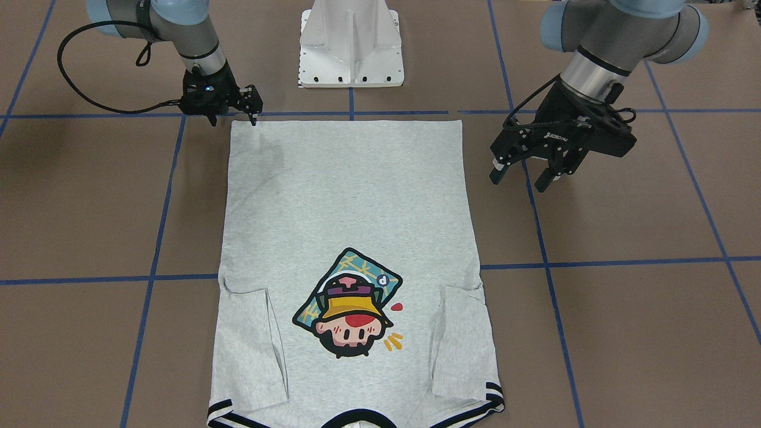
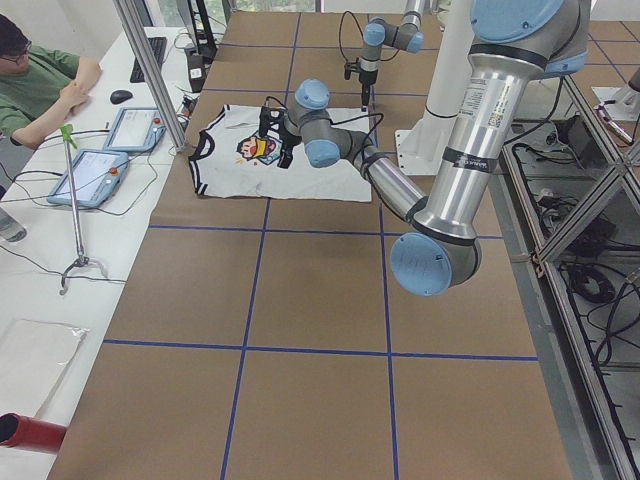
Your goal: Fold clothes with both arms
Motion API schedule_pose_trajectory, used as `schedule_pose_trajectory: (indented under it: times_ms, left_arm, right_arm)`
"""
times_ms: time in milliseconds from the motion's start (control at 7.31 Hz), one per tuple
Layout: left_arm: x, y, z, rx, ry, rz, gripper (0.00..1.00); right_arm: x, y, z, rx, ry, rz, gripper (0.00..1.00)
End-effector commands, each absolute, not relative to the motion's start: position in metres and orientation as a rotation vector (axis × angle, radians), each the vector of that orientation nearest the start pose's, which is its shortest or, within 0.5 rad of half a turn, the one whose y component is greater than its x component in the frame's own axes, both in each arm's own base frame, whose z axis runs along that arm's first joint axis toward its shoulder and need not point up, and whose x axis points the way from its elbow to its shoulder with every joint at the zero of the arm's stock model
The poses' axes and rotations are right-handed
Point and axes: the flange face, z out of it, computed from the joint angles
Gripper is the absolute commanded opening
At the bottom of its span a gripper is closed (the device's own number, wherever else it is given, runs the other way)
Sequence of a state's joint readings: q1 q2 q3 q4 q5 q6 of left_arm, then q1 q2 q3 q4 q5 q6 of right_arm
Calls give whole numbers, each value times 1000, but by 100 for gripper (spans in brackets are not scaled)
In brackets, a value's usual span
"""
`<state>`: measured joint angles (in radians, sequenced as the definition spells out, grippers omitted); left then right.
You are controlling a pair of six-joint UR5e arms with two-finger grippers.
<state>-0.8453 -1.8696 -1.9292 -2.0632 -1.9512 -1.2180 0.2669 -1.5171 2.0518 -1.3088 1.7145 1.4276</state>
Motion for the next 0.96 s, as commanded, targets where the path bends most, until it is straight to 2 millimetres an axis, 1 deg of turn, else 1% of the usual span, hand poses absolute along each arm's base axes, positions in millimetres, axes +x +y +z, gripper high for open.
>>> schedule_pose_trajectory:
  times_ms: [0,821]
  left_arm:
    - [301,-484,277,360,1126,-216,99]
    - [303,-487,278,363,1120,-210,99]
  right_arm:
    - [-454,-244,389,14,-799,52,84]
    - [-457,-241,386,-17,-807,37,71]
